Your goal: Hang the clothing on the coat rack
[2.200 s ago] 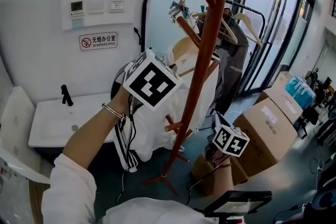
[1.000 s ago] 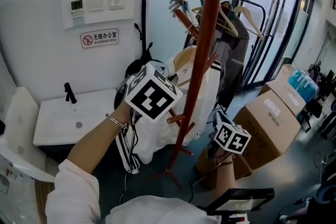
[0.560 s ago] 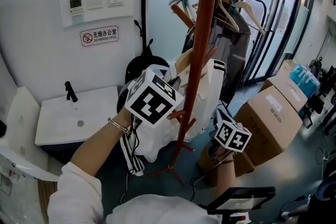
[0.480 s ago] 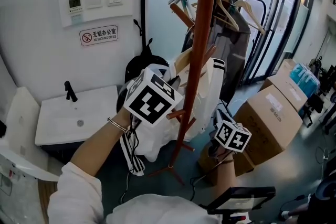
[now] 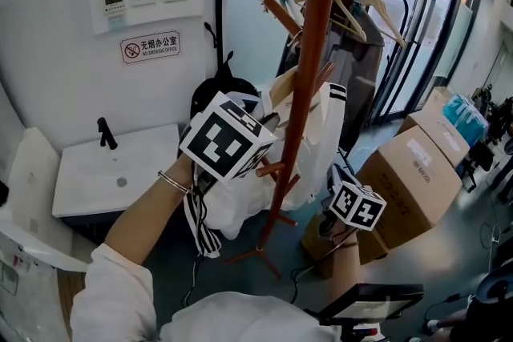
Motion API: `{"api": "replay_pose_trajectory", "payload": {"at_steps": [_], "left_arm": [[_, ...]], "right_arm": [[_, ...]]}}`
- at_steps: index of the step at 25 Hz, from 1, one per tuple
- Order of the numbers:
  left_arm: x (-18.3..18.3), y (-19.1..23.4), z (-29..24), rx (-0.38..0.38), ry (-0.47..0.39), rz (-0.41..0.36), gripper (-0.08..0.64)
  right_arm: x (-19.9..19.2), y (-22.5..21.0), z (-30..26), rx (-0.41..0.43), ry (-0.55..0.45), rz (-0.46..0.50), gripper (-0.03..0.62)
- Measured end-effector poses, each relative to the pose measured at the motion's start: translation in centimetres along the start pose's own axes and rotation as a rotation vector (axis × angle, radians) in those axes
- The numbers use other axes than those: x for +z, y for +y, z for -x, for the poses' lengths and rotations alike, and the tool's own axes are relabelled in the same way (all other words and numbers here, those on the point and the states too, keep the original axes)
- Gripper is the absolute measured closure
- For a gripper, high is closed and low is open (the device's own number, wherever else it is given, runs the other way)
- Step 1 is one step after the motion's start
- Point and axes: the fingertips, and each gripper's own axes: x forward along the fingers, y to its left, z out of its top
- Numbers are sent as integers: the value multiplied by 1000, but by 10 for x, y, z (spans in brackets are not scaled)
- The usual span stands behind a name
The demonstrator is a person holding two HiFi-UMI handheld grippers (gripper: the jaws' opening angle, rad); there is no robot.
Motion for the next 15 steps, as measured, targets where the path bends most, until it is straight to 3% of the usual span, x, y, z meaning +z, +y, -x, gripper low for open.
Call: {"api": "replay_pose_trajectory", "payload": {"at_steps": [15], "left_arm": [[7,14,18,54,-111,29,430]], "right_arm": [[-6,11,2,12,10,-2,569]]}}
